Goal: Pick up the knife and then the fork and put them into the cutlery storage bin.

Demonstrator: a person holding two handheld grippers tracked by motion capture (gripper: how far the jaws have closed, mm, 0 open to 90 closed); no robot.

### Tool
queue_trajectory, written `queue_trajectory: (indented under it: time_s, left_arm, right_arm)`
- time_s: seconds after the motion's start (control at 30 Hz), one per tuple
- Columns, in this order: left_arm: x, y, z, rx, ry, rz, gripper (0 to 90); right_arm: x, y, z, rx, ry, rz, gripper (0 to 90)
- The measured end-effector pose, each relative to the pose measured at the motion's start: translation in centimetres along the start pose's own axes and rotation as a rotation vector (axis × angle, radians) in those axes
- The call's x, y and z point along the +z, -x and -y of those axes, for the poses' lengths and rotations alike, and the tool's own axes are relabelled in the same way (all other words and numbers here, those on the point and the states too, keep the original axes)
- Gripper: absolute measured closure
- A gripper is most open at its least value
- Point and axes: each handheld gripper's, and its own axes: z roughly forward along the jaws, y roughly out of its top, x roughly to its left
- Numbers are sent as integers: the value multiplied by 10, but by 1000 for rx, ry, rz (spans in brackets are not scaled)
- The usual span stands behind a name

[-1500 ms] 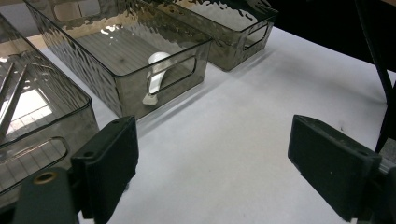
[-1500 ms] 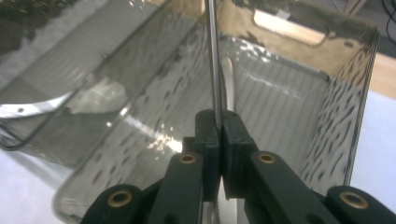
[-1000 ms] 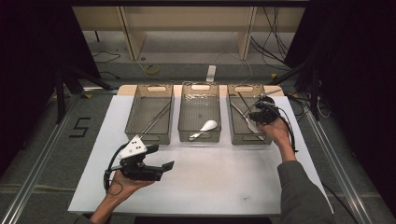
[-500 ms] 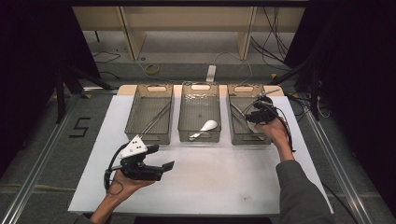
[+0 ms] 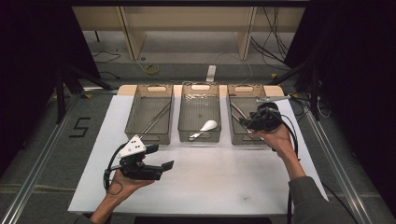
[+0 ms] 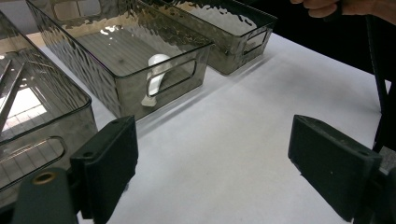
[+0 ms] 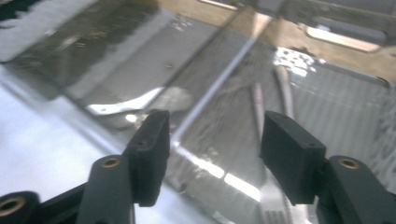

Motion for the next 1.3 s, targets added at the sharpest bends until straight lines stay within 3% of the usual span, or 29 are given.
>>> queue_trajectory:
  time_s: [0.43, 0.87, 1.3]
  left_arm:
    - [0, -1, 0, -8, 6, 4, 156]
    - [0, -1, 0, -16, 9, 12, 156]
    - [1, -3, 1, -37, 2, 38, 156]
  right_arm:
    - [-24, -38, 20, -30, 71, -87, 233]
    - [-39, -54, 53, -9, 152, -142, 222]
    - [-51, -68, 81, -19, 185, -173, 211]
